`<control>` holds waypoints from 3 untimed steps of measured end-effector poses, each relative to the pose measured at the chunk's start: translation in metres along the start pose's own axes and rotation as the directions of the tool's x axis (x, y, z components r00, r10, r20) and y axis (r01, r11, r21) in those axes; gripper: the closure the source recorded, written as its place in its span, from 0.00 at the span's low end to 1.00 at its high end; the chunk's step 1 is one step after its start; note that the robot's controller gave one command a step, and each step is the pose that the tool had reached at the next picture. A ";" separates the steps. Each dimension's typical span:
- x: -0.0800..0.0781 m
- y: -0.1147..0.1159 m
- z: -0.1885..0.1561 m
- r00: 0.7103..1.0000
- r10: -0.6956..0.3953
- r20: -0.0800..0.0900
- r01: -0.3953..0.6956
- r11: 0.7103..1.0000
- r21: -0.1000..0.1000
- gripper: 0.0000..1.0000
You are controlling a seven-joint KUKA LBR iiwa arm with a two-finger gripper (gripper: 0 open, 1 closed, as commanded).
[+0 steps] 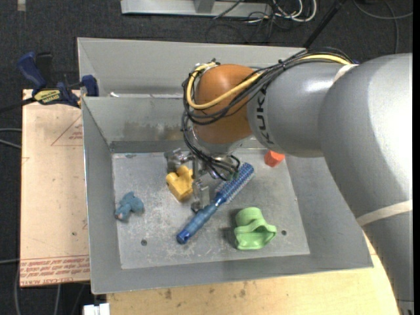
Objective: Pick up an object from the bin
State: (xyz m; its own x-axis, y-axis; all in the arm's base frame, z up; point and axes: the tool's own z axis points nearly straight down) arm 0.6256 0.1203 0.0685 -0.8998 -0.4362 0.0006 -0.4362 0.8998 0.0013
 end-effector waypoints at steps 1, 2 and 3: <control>-0.001 0.000 -0.001 1.000 0.001 0.002 -0.001 1.000 0.000 1.00; 0.003 -0.004 -0.125 1.000 -0.028 0.013 0.028 1.000 0.004 1.00; 0.018 0.007 -0.138 0.988 -0.156 0.003 0.156 0.988 0.002 1.00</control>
Offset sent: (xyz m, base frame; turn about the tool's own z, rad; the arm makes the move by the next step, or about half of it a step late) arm 0.0000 0.0000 0.0000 0.0000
